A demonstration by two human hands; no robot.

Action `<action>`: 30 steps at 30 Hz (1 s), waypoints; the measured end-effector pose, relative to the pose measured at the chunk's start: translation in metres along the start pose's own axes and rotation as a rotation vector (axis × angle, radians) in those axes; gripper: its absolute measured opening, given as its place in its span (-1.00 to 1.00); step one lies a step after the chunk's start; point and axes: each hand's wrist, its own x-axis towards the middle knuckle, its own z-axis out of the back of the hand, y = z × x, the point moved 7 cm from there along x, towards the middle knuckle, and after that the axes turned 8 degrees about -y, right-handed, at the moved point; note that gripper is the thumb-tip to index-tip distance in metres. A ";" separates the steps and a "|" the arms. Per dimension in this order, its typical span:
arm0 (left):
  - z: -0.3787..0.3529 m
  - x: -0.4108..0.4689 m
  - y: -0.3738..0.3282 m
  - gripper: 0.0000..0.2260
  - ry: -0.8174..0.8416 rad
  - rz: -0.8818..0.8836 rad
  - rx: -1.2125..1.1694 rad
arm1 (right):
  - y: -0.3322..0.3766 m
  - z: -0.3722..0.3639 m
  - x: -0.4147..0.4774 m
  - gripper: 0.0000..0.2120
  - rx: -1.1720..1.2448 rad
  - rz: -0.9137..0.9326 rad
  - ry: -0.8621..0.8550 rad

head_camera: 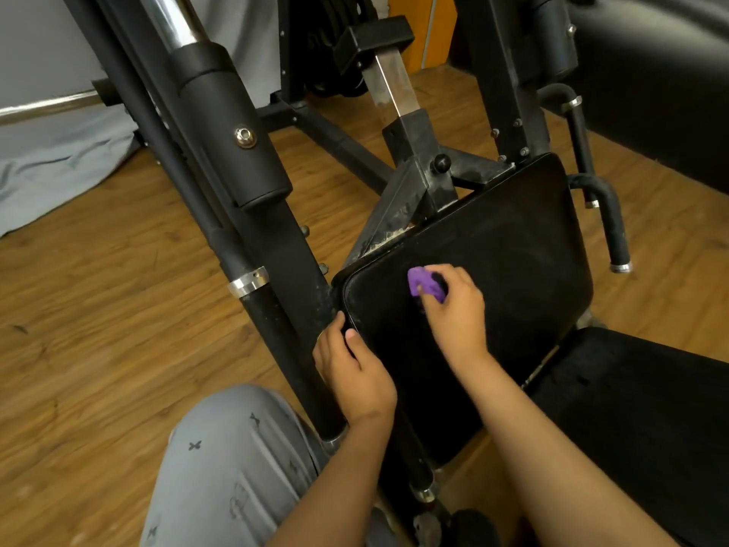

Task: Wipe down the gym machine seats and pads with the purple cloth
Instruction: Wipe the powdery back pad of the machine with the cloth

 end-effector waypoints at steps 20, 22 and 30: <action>-0.002 0.003 -0.001 -0.71 0.017 -0.095 0.184 | 0.012 -0.017 -0.017 -0.73 0.293 -0.105 0.114; -0.002 0.003 -0.003 -0.66 0.021 -0.115 0.180 | 0.032 -0.026 -0.020 -0.70 0.276 0.019 0.170; -0.004 0.001 -0.008 -0.57 0.066 -0.197 0.256 | -0.107 0.028 -0.018 -0.80 0.105 -0.507 -0.179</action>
